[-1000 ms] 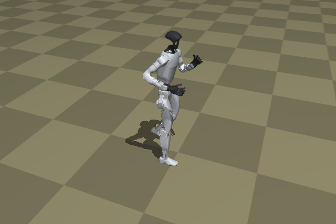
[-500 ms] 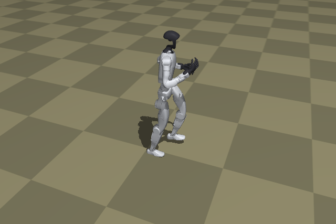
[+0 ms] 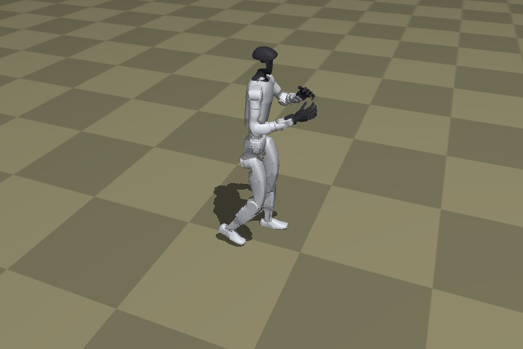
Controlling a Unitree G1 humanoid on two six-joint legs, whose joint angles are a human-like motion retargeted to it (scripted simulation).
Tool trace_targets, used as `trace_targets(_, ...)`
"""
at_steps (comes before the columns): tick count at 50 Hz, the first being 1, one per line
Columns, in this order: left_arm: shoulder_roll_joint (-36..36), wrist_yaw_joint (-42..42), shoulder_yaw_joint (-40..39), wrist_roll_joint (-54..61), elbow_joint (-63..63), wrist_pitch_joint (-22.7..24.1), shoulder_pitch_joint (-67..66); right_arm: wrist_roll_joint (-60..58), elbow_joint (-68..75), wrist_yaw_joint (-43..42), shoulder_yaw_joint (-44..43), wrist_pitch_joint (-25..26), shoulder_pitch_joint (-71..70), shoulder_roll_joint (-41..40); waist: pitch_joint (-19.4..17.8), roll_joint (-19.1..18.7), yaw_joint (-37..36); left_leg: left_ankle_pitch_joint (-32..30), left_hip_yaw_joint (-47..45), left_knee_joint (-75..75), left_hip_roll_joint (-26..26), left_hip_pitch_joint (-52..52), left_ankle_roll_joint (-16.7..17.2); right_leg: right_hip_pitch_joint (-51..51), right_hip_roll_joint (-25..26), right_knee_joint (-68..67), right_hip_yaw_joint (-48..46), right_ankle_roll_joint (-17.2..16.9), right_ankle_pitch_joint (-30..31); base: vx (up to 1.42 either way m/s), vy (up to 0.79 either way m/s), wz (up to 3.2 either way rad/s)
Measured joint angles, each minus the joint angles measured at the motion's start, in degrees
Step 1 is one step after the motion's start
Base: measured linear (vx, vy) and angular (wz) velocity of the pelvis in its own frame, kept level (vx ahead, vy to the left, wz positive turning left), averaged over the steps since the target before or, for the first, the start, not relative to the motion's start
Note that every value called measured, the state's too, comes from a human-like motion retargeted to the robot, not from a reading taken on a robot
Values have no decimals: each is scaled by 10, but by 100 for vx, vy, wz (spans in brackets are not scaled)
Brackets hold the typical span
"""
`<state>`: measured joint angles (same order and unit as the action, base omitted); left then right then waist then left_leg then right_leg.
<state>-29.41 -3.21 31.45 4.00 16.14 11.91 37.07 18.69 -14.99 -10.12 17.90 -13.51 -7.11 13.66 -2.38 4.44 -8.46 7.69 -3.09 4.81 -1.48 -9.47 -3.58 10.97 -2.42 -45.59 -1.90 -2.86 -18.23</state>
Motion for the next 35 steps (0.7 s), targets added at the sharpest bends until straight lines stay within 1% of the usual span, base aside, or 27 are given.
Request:
trace_targets(1, -13, -21, -30, 37, 6, 3, -85, -2, -12, 13, 1, 1, -26, -6, 16, 2, -14, -39, -8, -26, -8, -9, 21, -37, 20, 59, 19, -13, 44, -99, -7, -106)
trace_targets(2, -25, -40, -59, 72, 10, 5, -167, -2, -26, 25, 0, 1, -53, -10, 30, 7, -27, -66, -16, -45, -14, -20, 40, -73, 34, 117, 36, -26, 83, -103, -9, -82)
trace_targets(3, -31, -53, -87, 106, 10, 5, -244, 0, -41, 34, -5, 1, -81, -10, 39, 15, -39, -67, -27, -51, -15, -34, 53, -106, 37, 174, 52, -36, 112, -107, -10, -59)
trace_targets(4, -37, -61, -115, 138, 8, 4, -312, 6, -54, 33, -7, -1, -116, -10, 42, 27, -47, -52, -37, -44, -10, -47, 54, -134, 29, 228, 61, -40, 114, -112, -11, -37)
trace_targets(5, -42, -67, -142, 169, 6, 2, -376, 14, -67, 28, -7, -4, -154, -9, 41, 42, -53, -28, -48, -30, -2, -61, 49, -159, 15, 279, 67, -41, 104, -118, -11, -11)
trace_targets(7, -45, -66, -187, 199, -1, -2, -464, 11, -81, -8, 10, -14, -250, -5, 17, 69, -47, 43, -62, 81, 22, -101, 16, -180, -28, 350, 53, -23, 19, -122, -10, 11)
trace_targets(8, -42, -61, -203, 199, -6, -2, -493, 0, -87, -23, 18, -18, -295, -2, 2, 80, -41, 82, -70, 171, 29, -127, -5, -179, -49, 369, 44, -14, -23, -121, -7, 6)
trace_targets(10, -18, -48, -230, 183, -15, -3, -522, -33, -97, -28, 23, -19, -359, 6, -29, 79, -26, 157, -86, 358, 18, -163, -40, -157, -65, 360, 42, 7, -82, -116, -3, -13)
trace_targets(12, 31, -32, -247, 150, -21, -7, -506, -60, -104, -2, 16, -16, -351, 18, -43, 65, -2, 203, -89, 470, -5, -159, -59, -103, -55, 302, 51, 20, -92, -109, -1, -3)
trace_targets(13, 59, -19, -251, 129, -22, -9, -485, -63, -104, 9, 15, -16, -320, 26, -42, 60, 16, 216, -85, 496, -7, -148, -64, -75, -51, 280, 51, 19, -80, -104, -2, 40)
trace_targets(15, 112, 31, -248, 89, -23, -15, -418, -41, -89, 18, 22, -10, -219, 43, -34, 58, 58, 227, -63, 489, 8, -108, -59, -44, -50, 288, 40, 6, -27, -98, 0, 83)
trace_targets(16, 130, 64, -239, 69, -23, -15, -377, -27, -65, 18, 28, -5, -150, 52, -24, 58, 79, 225, -44, 455, 24, -75, -46, -42, -52, 314, 31, 0, 12, -94, 4, 102)
trace_targets(18, 154, 122, -221, 37, -19, -16, -291, -22, -1, 20, 30, 15, -19, 64, -4, 58, 117, 203, -7, 371, 54, -7, -13, -34, -56, 364, 17, -17, 96, -94, 10, 94)
trace_targets(20, 161, 166, -205, 8, -18, -16, -197, -56, 69, 27, 17, 38, 96, 69, 13, 55, 147, 142, 15, 276, 70, 63, 19, -19, -59, 407, 11, -44, 174, -99, 16, 69)
trace_targets(22, 157, 199, -197, -16, -15, -16, -104, -85, 117, 37, 3, 48, 175, 71, 17, 40, 168, 84, 18, 195, 63, 129, 37, -1, -55, 419, 12, -67, 197, -108, 19, 32)
trace_targets(23, 152, 217, -195, -26, -11, -13, -58, -81, 127, 42, -1, 47, 200, 78, 13, 26, 179, 82, 21, 171, 52, 150, 46, 8, -48, 410, 9, -69, 183, -116, 22, -4)
trace_targets(24, 145, 234, -192, -33, -7, -12, -16, -73, 130, 41, 2, 43, 211, 88, 4, 10, 183, 102, 31, 135, 40, 171, 41, 21, -38, 378, 1, -65, 158, -122, 23, -34)
trace_targets(25, 138, 250, -190, -37, -2, -13, 24, -63, 130, 39, 10, 39, 215, 99, -6, -9, 185, 133, 45, 94, 27, 191, 28, 35, -25, 335, -9, -57, 127, -125, 23, -56)
trace_targets(27, 120, 257, -188, -52, -2, -15, 84, -34, 119, 38, 30, 32, 182, 116, -34, -42, 183, 224, 49, 105, -4, 166, 5, 92, -23, 127, -60, -23, 32, -125, 20, -48)
trace_targets(28, 115, 243, -189, -57, -4, -19, 96, -28, 119, 39, 39, 33, 155, 110, -41, -46, 178, 260, 50, 141, -5, 131, -17, 123, -45, 9, -84, -2, -14, -121, 13, -31)
trace_targets(30, 117, 188, -191, -45, -3, -23, 63, -32, 126, 37, 44, 39, 106, 73, -41, -41, 145, 286, 45, 213, 6, 52, -56, 150, -96, -171, -105, 37, -80, -114, 6, -36)
trace_targets(32, 117, 122, -185, 8, 2, -15, -36, -44, 135, 16, 39, 35, 67, 20, -28, -25, 71, 238, 26, 205, 18, 4, -62, 136, -111, -239, -79, 50, -99, -103, -3, -77)
trace_targets(33, 108, 92, -174, 43, 4, -8, -95, -47, 135, -2, 38, 27, 53, -3, -24, -16, 24, 197, 14, 170, 19, -4, -57, 114, -102, -237, -57, 45, -94, -97, -11, -85)
trace_targets(35, 71, 115, -152, 83, -1, 17, -210, -38, 105, -57, 44, -7, 43, -21, -16, -4, -63, 109, -5, 129, 8, -31, -26, 50, -70, -184, -29, 13, -49, -96, -18, -58)
